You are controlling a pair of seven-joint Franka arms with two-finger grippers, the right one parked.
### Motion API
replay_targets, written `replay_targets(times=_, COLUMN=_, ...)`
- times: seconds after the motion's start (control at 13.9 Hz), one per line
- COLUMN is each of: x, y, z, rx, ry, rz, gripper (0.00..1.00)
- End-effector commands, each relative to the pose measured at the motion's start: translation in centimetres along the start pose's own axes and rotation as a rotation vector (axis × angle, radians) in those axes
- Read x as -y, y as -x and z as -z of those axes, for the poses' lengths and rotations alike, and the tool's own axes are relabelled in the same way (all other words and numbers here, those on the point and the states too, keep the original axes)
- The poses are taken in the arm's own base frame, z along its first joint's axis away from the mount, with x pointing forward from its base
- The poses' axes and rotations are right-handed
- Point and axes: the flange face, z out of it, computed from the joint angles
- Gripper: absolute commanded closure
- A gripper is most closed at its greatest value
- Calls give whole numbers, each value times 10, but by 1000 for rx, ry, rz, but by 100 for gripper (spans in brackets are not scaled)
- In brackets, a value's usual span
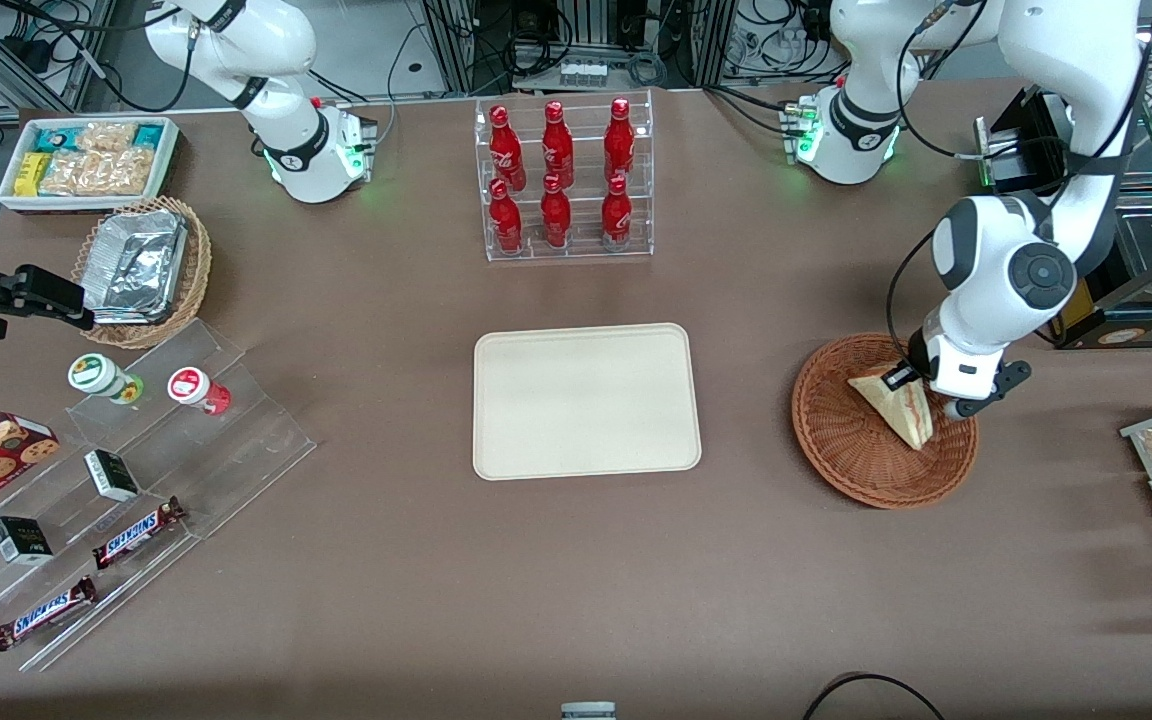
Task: Place sandwich from basket to tray
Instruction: 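Lower the open left gripper around the sandwich and close it, then lift the sandwich with the left gripper and carry it over the cream tray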
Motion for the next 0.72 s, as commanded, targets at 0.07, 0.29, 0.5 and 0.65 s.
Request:
replay_targets(times=0.07, x=-42, y=-9, z=67, rx=48, ry=-24, rz=4, gripper=100)
replay_targets(times=0.29, x=-78, y=5, z=85, rx=44, ry=-26, rz=4, gripper=100)
replay_targets(times=0.5, x=-113, y=28, z=88, rx=30, ry=-25, rz=-47, gripper=100)
replay_targets(times=0.65, x=-139, y=43, z=91, rx=21, ry=-20, rz=-93, gripper=100)
